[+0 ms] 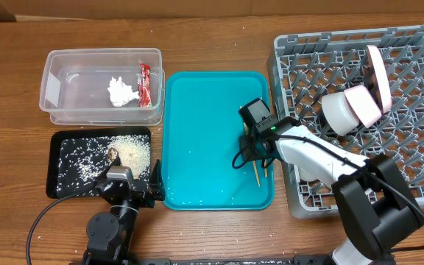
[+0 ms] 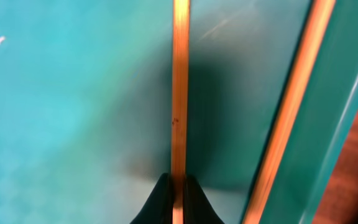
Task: Sort waste into correct bins and load items into the dishwasher
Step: 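Close the right gripper on the wooden chopsticks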
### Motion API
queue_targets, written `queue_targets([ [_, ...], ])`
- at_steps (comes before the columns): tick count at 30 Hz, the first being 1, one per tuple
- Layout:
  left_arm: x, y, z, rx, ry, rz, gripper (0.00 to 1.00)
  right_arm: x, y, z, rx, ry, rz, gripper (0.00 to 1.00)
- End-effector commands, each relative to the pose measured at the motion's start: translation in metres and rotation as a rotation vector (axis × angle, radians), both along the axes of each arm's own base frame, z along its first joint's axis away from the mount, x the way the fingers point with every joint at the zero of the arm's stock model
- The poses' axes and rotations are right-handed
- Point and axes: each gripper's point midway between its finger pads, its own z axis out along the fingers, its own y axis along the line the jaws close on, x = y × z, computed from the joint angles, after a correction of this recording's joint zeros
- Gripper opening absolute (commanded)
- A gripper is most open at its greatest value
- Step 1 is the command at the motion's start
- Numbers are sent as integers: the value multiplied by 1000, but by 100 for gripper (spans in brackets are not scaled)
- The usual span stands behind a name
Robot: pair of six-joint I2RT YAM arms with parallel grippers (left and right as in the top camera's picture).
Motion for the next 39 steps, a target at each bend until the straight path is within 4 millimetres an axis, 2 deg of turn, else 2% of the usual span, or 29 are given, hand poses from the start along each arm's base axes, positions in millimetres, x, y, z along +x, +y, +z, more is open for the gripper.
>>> queue_targets([
  [1, 0, 0, 1, -12, -8, 0, 100, 20, 21, 63, 105, -126, 11, 4],
  [3, 0, 0, 1, -12, -8, 0, 100, 24, 23, 94, 136, -178, 11, 4],
  [6, 0, 0, 1, -12, -8, 0, 100, 36, 8, 139, 136, -298, -33, 4],
  [8, 0, 0, 1, -12, -8, 0, 100, 44, -14, 161, 96, -381, -82, 4],
  [9, 0, 0, 1, -12, -8, 0, 100, 52, -39, 174, 43, -441, -125, 4],
  [10, 0, 0, 1, -12, -8, 0, 100, 56, -50, 178, 21, -458, -134, 4],
  [14, 0, 0, 1, -12, -8, 0, 100, 71, -86, 171, -41, -461, -159, 4],
  [17, 0, 0, 1, -12, -8, 0, 100, 83, -104, 150, -68, -421, -179, 4],
  [20, 0, 0, 1, -12, -8, 0, 100, 92, -111, 123, -98, -369, -168, 4],
  [22, 0, 0, 1, -12, -8, 0, 100, 94, -110, 111, -124, -345, -125, 4],
  [24, 0, 0, 1, -12, -8, -1, 100, 91, -105, 108, -112, -332, -108, 5],
  [25, 0, 0, 1, -12, -8, 0, 100, 89, -100, 111, -99, -331, -95, 10],
  [26, 0, 0, 1, -12, -8, 0, 100, 87, -95, 114, -89, -333, -84, 25],
  [27, 0, 0, 1, -12, -8, -1, 100, 85, -89, 119, -79, -338, -74, 29],
  [30, 0, 0, 1, -12, -8, 0, 100, 74, -66, 136, -34, -360, -62, 34],
  [33, 0, 0, 1, -12, -8, -1, 100, 62, -37, 141, -9, -371, 6, 37],
  [36, 0, 0, 1, -12, -8, -1, 100, 46, -10, 131, 17, -338, 23, 40],
  [39, 0, 0, 1, -12, -8, -1, 100, 36, 4, 112, 6, -300, 11, 41],
])
